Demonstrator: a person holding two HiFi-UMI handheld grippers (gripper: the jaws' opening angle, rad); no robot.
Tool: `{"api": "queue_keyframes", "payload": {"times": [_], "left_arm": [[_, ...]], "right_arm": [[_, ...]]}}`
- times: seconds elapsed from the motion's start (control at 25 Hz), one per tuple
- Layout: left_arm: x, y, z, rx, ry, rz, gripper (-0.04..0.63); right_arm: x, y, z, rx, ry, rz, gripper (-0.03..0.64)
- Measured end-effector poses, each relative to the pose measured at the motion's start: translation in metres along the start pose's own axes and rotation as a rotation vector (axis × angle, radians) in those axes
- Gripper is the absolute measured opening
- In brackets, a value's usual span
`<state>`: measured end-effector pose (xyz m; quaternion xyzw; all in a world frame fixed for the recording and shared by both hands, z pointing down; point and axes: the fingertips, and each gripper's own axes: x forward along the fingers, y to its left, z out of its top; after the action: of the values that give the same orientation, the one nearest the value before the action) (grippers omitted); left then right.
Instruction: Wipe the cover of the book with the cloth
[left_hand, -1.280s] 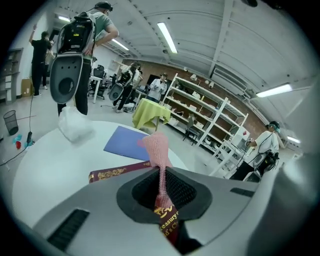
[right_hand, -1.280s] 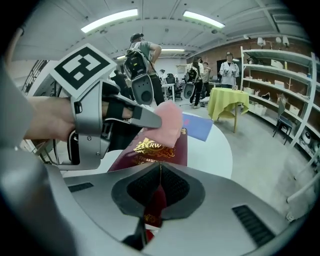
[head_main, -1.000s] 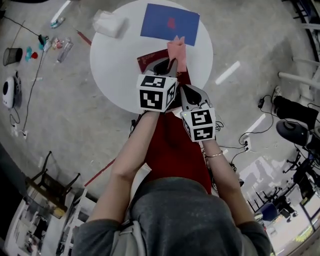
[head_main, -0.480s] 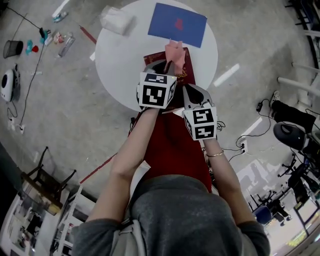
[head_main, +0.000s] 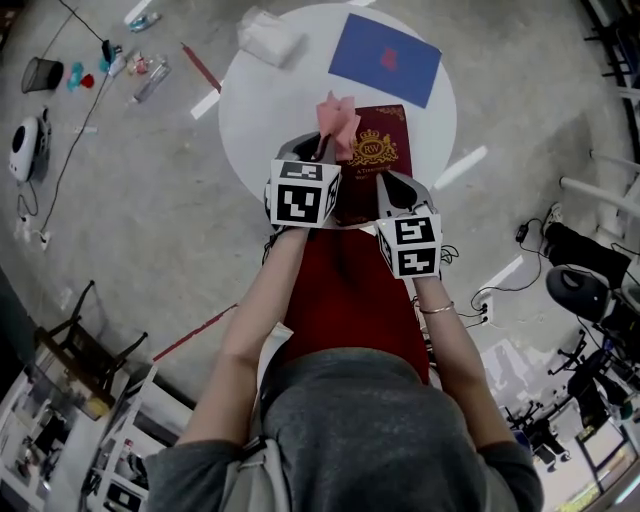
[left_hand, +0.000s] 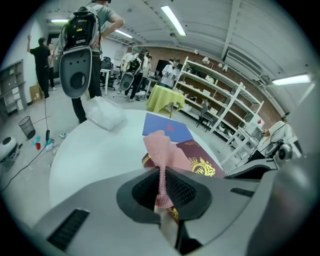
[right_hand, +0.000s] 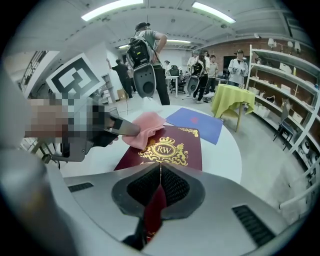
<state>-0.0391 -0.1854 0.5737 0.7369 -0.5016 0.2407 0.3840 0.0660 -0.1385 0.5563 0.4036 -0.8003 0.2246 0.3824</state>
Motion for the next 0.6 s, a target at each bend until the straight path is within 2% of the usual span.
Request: {"api": "queue_keyframes", "payload": {"times": [0.36,0.6], "left_arm": [[-0.022,0.034,-0.016,-0.033,-0.006,0.118,0.032],[-0.044,0.019,-0.006,-0.062,-0.075,0.152,0.032]], "right_arm": [[0.001,0.003,-0.007,-0.004,-0.002,0.009,0.029],[-0.017,-0.007,-0.014,-0.018,-0.019,0.014,0.029]]}}
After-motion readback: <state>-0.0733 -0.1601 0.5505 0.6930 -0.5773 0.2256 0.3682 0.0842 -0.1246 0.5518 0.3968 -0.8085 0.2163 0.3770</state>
